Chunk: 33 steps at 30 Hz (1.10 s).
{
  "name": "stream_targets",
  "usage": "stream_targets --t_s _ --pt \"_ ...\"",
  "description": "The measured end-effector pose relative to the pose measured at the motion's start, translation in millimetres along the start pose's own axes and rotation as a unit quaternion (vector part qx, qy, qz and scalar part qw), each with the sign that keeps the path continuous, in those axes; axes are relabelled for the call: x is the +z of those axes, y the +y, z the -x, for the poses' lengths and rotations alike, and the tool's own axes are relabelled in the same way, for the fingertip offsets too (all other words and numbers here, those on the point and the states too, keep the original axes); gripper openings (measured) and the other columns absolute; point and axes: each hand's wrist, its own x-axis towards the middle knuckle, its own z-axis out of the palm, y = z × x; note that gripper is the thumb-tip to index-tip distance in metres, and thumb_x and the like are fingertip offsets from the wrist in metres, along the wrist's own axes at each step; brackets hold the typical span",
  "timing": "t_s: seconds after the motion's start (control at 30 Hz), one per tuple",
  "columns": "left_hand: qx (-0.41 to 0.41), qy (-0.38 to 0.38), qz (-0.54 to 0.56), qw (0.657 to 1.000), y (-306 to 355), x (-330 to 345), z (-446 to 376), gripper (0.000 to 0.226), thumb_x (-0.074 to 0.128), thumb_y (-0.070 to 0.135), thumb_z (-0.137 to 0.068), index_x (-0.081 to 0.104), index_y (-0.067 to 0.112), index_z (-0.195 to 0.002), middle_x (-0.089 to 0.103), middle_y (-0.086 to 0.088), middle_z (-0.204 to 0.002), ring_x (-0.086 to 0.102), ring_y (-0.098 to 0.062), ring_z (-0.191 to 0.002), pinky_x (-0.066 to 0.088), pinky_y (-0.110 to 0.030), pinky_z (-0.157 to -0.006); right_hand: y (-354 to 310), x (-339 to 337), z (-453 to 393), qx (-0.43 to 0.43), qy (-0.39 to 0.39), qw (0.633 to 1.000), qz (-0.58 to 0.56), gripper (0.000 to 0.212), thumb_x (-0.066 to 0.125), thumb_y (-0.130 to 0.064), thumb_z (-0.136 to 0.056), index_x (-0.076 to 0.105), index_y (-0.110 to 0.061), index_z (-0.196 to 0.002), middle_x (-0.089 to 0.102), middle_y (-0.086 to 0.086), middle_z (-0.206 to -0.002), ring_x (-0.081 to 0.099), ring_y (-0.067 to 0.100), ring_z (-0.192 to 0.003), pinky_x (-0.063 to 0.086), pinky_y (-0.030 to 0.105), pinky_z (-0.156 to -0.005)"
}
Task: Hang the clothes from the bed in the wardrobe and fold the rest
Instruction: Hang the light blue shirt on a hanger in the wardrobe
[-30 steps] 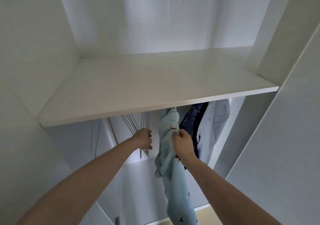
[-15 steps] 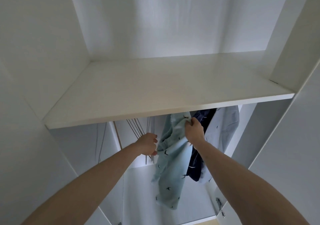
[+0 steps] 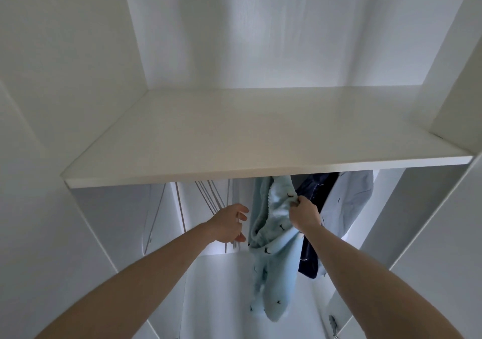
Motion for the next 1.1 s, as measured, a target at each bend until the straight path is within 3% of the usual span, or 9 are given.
stream_targets --t_s 0.17,0.27,0.4,0.5,0.63,0.8,0.9,1.0,1.1 --pt "0.028 0.030 0.028 0.999 9.0 10.1 -2.0 0.032 0.049 -0.002 -0.101 0.055 0.024 -0.119 0.059 0.001 -0.125 0.078 -0.027 -0.081 0.061 -0.056 -0.085 12.9 -10.1 -3.5 0.007 -0.021 1.000 -0.001 0.021 0.047 -0.014 -0.099 0.055 -0.009 -0.119 0.063 0.006 -0.087 0.056 0.019 -0.064 0.043 0.029 -0.054" --pt "0.041 0.049 0.023 0.998 19.1 17.4 -1.4 0.027 0.047 0.000 -0.100 0.056 0.025 -0.107 0.057 0.000 -0.126 0.078 -0.021 -0.079 0.058 -0.037 -0.058 19.8 -14.5 0.3 0.001 -0.025 1.000 -0.011 0.026 0.050 -0.016 -0.099 0.052 -0.011 -0.125 0.065 0.007 -0.092 0.063 0.023 -0.072 0.053 0.035 -0.060" --pt "0.052 0.070 0.063 0.994 27.9 35.0 0.1 0.026 0.048 -0.005 -0.098 0.057 0.020 -0.102 0.055 0.001 -0.127 0.078 -0.021 -0.073 0.062 -0.052 -0.076 25.6 -18.3 13.8 -0.014 0.002 0.999 -0.041 0.042 0.061 -0.025 -0.099 0.048 -0.012 -0.137 0.061 0.009 -0.123 0.063 0.030 -0.106 0.056 0.047 -0.090" --pt "0.048 0.087 0.112 0.989 26.8 49.7 5.8 0.025 0.047 -0.004 -0.099 0.057 0.018 -0.099 0.057 0.003 -0.127 0.078 -0.024 -0.072 0.063 -0.039 -0.066 34.7 -20.2 31.6 -0.041 0.037 0.997 -0.062 0.053 0.066 -0.025 -0.096 0.046 -0.012 -0.144 0.054 0.011 -0.137 0.053 0.034 -0.123 0.047 0.048 -0.104" --pt "0.055 0.115 0.160 0.979 27.0 53.7 12.2 0.022 0.048 -0.005 -0.100 0.057 0.015 -0.098 0.063 0.003 -0.120 0.076 -0.025 -0.069 0.060 -0.055 -0.082 49.1 -24.9 65.1 -0.090 0.080 0.985 -0.127 0.050 0.068 -0.015 -0.093 0.051 -0.016 -0.140 0.054 0.004 -0.133 0.050 0.027 -0.121 0.043 0.037 -0.098" --pt "0.067 0.140 0.101 0.983 41.6 48.0 22.7 0.027 0.047 -0.005 -0.100 0.058 0.019 -0.097 0.060 0.005 -0.122 0.075 -0.018 -0.068 0.055 -0.036 -0.056 58.6 -27.2 97.0 -0.092 0.077 0.973 -0.198 0.045 0.066 -0.006 -0.093 0.055 -0.021 -0.133 0.054 -0.004 -0.127 0.052 0.021 -0.116 0.048 0.042 -0.099" --pt "0.051 0.145 0.120 0.981 46.9 56.2 30.3 0.026 0.049 -0.009 -0.097 0.058 0.016 -0.096 0.062 0.001 -0.120 0.074 -0.015 -0.067 0.061 -0.042 -0.070 59.0 -31.1 109.1 -0.090 0.065 0.971 -0.211 0.042 0.066 -0.007 -0.093 0.056 -0.024 -0.130 0.054 -0.007 -0.124 0.054 0.022 -0.115 0.050 0.043 -0.099" --pt "0.038 0.148 0.160 0.975 42.3 76.4 49.4 0.021 0.050 -0.008 -0.099 0.057 0.011 -0.097 0.064 -0.004 -0.118 0.073 -0.019 -0.067 0.063 -0.032 -0.069 63.1 -35.9 120.3 -0.088 0.049 0.969 -0.226 0.039 0.066 -0.006 -0.093 0.057 -0.024 -0.127 0.056 -0.004 -0.117 0.058 0.026 -0.107 0.052 0.044 -0.096" --pt "0.038 0.142 0.151 0.977 28.1 98.1 78.8 0.019 0.050 -0.006 -0.100 0.057 0.013 -0.097 0.067 0.003 -0.112 0.076 -0.024 -0.074 0.065 -0.042 -0.075 71.8 -37.8 137.3 -0.085 0.023 0.964 -0.251 0.035 0.066 -0.005 -0.094 0.058 -0.026 -0.122 0.060 -0.007 -0.113 0.060 0.021 -0.106 0.053 0.038 -0.094"
